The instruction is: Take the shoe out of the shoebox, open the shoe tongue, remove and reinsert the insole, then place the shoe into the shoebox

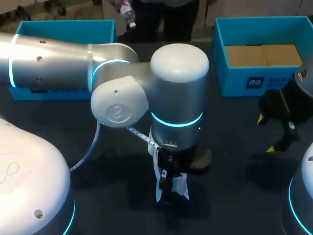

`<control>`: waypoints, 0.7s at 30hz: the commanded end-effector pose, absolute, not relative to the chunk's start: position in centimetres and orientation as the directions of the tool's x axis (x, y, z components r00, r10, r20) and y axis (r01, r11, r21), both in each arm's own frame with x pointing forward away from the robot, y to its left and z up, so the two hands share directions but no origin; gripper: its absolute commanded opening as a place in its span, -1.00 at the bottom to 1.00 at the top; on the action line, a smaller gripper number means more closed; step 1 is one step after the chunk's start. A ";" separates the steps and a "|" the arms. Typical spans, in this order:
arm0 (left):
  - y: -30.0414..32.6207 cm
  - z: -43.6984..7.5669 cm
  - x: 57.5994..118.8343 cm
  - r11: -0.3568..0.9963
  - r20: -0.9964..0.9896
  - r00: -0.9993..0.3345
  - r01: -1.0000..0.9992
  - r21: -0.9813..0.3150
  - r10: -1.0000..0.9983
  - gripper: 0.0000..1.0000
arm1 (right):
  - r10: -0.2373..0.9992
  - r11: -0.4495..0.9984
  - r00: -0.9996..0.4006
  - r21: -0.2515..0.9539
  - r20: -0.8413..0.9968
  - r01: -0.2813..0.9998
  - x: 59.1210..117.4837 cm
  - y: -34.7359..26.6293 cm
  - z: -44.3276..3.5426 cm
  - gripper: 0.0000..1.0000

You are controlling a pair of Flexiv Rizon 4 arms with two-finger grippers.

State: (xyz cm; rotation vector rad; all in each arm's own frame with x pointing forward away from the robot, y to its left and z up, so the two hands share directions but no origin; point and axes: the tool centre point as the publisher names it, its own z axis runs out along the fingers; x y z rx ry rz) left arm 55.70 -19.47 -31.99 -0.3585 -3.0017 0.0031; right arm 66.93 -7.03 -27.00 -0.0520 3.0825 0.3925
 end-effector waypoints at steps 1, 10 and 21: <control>-19.4 -32.0 55.5 0.974 0.104 -0.969 0.226 -0.008 0.225 1.00 | -0.029 0.968 -0.999 0.249 -0.039 -0.038 66.9 -7.0 -27.1 1.00; -20.0 -34.2 57.2 0.990 0.103 -0.985 0.138 -0.009 0.138 1.00 | -0.029 0.968 -0.999 0.249 -0.039 -0.038 66.9 -7.0 -27.1 1.00; -20.5 -37.4 56.4 0.993 0.133 -0.984 0.120 -0.010 0.120 1.00 | -0.029 0.968 -0.999 0.249 -0.039 -0.038 66.9 -7.0 -27.1 1.00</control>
